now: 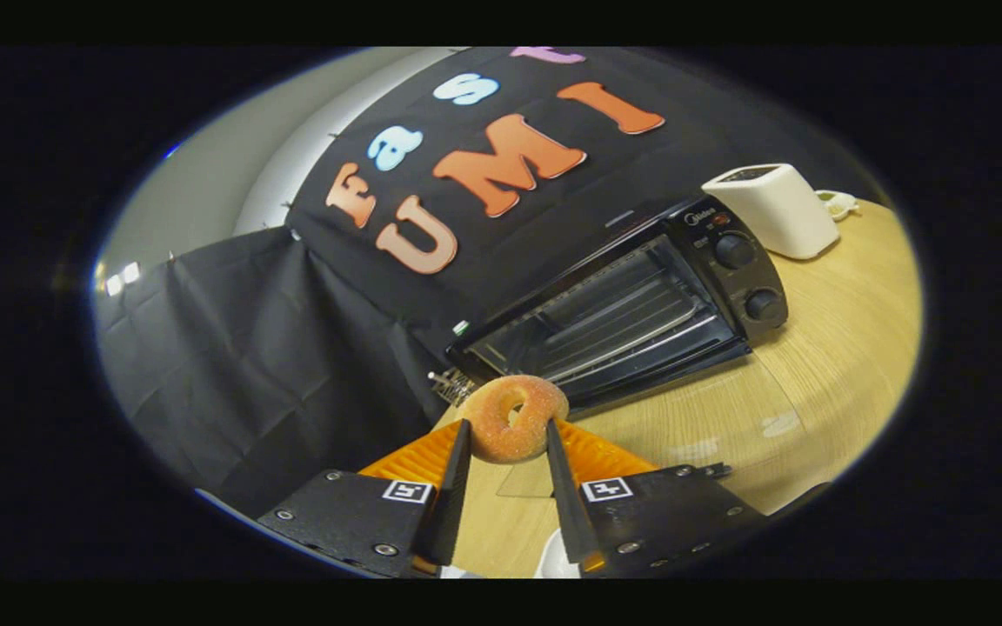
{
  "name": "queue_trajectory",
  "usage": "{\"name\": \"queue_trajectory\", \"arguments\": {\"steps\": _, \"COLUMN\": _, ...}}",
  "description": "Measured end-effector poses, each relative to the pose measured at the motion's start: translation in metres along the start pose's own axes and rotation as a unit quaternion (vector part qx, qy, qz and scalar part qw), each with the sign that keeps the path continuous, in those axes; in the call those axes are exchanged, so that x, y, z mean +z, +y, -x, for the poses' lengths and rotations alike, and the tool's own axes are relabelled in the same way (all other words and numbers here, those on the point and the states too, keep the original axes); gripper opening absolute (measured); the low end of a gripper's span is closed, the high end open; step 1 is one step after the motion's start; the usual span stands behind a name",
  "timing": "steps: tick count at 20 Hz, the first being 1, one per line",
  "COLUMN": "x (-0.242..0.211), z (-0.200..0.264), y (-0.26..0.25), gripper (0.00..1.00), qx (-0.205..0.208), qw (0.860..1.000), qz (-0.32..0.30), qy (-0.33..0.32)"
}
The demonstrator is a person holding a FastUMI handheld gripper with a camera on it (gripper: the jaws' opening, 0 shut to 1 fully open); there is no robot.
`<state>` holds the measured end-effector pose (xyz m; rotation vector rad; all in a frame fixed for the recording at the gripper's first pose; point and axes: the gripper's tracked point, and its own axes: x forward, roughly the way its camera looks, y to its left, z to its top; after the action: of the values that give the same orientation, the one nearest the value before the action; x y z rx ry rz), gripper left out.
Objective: Open the toaster oven, put the food inside, and close the toaster oven door.
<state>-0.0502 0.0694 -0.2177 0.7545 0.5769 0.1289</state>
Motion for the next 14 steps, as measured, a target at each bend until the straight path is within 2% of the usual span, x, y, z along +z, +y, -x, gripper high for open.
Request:
{"name": "queue_trajectory", "arguments": {"steps": 5, "x": 0.038, "z": -0.034, "y": -0.028, "gripper": 0.48, "qx": -0.055, "qw": 0.996, "qz": -0.053, "qy": -0.041}}
{"name": "queue_trajectory", "arguments": {"steps": 10, "x": 0.055, "z": -0.072, "y": -0.055, "gripper": 0.48, "qx": -0.114, "qw": 0.991, "qz": -0.048, "qy": -0.052}}
{"name": "queue_trajectory", "arguments": {"steps": 14, "x": 0.066, "z": -0.099, "y": -0.064, "gripper": 0.48, "qx": -0.133, "qw": 0.989, "qz": -0.026, "qy": -0.063}}
